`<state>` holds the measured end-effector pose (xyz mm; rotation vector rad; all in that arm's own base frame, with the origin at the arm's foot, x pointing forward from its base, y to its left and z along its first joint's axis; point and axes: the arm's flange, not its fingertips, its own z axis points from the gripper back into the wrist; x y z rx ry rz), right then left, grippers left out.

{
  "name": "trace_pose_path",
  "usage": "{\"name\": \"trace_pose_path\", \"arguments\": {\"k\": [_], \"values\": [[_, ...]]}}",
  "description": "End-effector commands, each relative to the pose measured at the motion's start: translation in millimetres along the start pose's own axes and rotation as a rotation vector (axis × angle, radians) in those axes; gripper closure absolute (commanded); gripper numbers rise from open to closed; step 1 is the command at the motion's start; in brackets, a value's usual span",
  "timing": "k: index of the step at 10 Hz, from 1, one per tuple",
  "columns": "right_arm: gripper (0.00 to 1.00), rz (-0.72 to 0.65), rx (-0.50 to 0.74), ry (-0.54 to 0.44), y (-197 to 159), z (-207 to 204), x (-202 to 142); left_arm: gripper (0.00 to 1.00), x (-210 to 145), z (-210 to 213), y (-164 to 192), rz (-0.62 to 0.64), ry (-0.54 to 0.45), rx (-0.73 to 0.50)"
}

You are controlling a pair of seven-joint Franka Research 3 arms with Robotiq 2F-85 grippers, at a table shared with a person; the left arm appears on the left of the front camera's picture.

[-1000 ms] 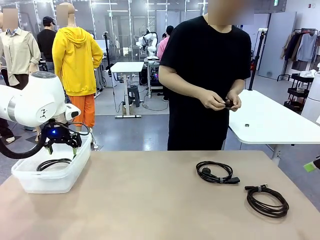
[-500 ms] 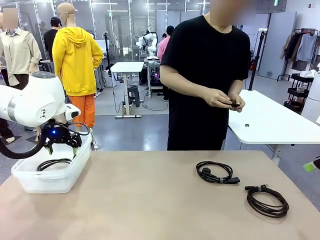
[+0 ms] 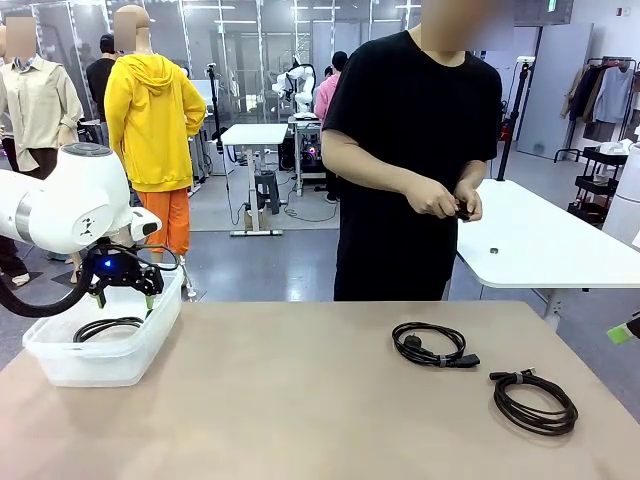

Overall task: Organize and store the cables.
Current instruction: Place the Power Cable into the Organizing box.

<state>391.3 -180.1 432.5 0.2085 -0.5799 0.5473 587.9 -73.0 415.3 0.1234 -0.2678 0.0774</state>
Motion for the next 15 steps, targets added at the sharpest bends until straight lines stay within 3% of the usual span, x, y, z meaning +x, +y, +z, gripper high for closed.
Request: {"name": "trace_pose_path", "arguments": {"k": [1, 4, 7, 11, 13, 15], "values": [[0.0, -0.004, 0.0, -0.002, 0, 0, 0, 0.0, 18, 28, 4, -0.123, -0.029, -0.01], [0.0, -0.004, 0.0, -0.002, 0, 0, 0, 0.0, -20, 94, 46, -0.366, -0.024, -0.222], [0.0, -0.004, 0.0, -0.002, 0, 0, 0, 0.0, -74, 134, 96, -0.65, -0.12, -0.374], [0.0, -0.004, 0.0, -0.002, 0, 0, 0, 0.0, -128, 140, 177, -0.81, -0.291, -0.601], [0.0, -0.004, 0.0, -0.002, 0, 0, 0, 0.0, -152, 132, 205, -0.846, -0.341, -0.601], [0.0, -0.004, 0.0, -0.002, 0, 0, 0, 0.0, -168, 127, 209, -0.88, -0.348, -0.571]]}}
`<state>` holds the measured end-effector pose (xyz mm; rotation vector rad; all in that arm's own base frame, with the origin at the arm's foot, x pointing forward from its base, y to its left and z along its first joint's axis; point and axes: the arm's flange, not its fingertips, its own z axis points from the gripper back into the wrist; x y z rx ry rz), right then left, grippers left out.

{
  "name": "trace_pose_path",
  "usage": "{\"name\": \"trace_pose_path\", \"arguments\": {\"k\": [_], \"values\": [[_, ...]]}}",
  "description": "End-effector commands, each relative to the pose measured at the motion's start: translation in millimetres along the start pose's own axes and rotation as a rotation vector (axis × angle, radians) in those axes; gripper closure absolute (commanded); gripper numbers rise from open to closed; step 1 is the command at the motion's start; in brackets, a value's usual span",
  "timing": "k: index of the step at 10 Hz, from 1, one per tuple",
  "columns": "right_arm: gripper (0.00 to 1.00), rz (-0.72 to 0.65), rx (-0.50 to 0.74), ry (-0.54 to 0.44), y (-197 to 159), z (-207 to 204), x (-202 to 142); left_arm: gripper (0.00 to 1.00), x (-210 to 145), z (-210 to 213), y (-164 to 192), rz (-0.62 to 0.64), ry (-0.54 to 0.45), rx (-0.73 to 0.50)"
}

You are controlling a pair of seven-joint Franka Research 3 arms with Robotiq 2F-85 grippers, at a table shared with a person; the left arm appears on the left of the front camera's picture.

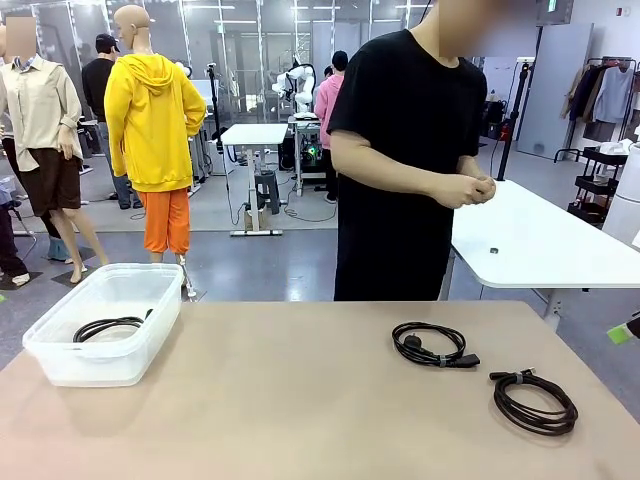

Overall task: Organize and store the cables.
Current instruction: Place the Power Cable into the Organizing box.

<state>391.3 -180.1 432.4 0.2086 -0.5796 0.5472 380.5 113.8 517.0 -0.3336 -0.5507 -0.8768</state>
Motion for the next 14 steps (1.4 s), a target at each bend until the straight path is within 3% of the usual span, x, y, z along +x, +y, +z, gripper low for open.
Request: {"name": "trace_pose_path", "arguments": {"k": [1, 14], "values": [[0.0, -0.004, 0.0, -0.003, -0.2, 0.5, 0.3, 0.0, 0.1, -4.8, -12.8, -0.021, 0.001, 0.013], [0.0, -0.004, 0.0, -0.003, -0.2, 0.5, 0.3, 0.0, -2.7, -1.9, -4.1, -0.005, 0.001, -0.002]]}}
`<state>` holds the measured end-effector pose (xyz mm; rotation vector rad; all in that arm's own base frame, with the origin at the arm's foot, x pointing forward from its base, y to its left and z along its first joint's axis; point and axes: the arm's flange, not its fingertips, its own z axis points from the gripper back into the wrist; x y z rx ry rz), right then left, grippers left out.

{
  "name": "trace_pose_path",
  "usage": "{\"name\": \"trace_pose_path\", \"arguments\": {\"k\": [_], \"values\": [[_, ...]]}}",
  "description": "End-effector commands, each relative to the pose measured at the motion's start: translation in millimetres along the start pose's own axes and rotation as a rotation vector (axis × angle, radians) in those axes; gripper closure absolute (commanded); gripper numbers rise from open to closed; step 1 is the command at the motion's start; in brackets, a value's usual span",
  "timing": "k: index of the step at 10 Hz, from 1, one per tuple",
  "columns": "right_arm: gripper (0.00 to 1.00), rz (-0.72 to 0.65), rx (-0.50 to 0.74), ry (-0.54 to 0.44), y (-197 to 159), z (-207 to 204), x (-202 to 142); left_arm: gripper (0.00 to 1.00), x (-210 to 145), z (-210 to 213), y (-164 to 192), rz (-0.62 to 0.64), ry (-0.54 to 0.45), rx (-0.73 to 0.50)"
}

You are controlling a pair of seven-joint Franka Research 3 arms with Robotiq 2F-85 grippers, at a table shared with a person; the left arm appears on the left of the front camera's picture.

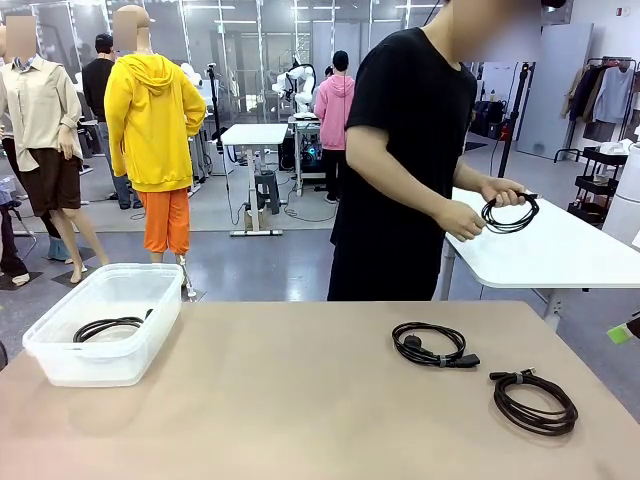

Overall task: Organize and store the cables.
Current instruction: Place the Power Cable into the Organizing box.

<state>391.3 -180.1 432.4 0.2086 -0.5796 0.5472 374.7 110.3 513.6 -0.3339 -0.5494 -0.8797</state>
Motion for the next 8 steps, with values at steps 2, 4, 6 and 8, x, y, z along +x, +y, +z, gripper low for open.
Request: {"name": "trace_pose_path", "arguments": {"k": [2, 4, 6, 8], "values": [[0.0, -0.004, 0.0, -0.003, 0, 0, 0, 0.0, 0, 1, 2, -0.003, -0.001, 0.0], [0.0, -0.004, 0.0, -0.003, 0, 0, 0, 0.0, 0, 1, 2, -0.003, -0.001, 0.0], [0.0, 0.0, 0.0, 0.0, 0, 0, 0, 0.0, 0, 1, 2, -0.003, -0.001, 0.0], [0.0, 0.12, -0.092, 0.064, 24, 26, 34, 0.0, 0, 1, 2, -0.003, -0.001, 0.0]]}}
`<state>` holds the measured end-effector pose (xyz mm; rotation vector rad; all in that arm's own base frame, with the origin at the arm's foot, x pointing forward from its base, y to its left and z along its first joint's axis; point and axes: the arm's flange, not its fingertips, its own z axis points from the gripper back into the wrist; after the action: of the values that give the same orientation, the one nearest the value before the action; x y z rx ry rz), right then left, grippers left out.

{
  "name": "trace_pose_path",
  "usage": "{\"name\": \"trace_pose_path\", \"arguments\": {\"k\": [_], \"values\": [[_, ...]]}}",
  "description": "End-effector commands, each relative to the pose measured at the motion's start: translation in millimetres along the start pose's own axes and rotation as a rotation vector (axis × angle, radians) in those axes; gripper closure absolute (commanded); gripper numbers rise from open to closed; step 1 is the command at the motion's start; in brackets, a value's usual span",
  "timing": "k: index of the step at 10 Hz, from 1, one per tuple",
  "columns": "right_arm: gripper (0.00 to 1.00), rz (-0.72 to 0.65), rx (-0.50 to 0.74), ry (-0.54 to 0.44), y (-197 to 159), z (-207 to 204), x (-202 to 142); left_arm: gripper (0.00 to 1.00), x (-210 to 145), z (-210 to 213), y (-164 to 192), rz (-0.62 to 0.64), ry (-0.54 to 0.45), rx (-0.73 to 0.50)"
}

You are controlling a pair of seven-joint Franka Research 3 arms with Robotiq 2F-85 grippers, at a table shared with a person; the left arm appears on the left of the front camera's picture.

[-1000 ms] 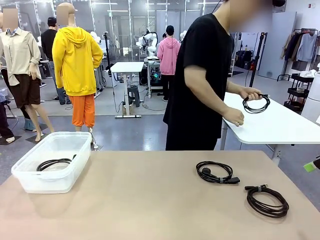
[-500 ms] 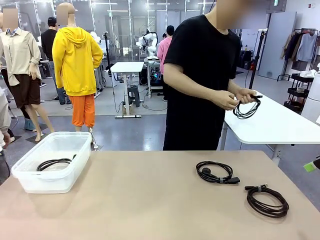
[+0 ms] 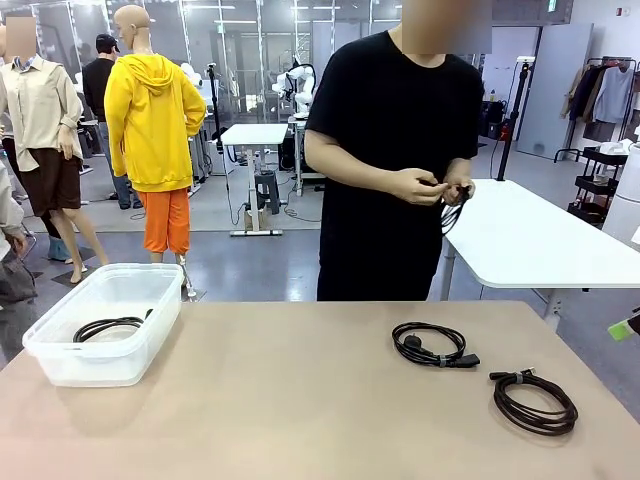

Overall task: Organize and store the cables.
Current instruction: Place the Power Cable into the Organizing box.

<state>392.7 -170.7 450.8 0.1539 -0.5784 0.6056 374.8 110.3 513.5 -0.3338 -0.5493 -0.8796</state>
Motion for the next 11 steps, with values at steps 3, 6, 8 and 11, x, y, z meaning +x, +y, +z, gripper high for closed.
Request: {"name": "trace_pose_path", "arguments": {"k": [3, 6, 8, 11], "values": [[0.0, 0.248, -0.098, 0.17, 35, -1, 91, 0.0, 0, 1, 2, -0.003, -0.001, 0.0], [0.0, 0.433, -0.048, 0.246, 60, -47, 150, 0.0, 0, 1, 2, -0.003, -0.001, 0.0], [0.0, 0.521, 0.02, 0.287, 77, -82, 171, 0.0, 0, 1, 2, -0.003, -0.001, 0.0], [0.0, 0.684, 0.099, 0.333, 105, -141, 188, 0.0, 0, 1, 2, -0.003, -0.001, 0.0]]}}
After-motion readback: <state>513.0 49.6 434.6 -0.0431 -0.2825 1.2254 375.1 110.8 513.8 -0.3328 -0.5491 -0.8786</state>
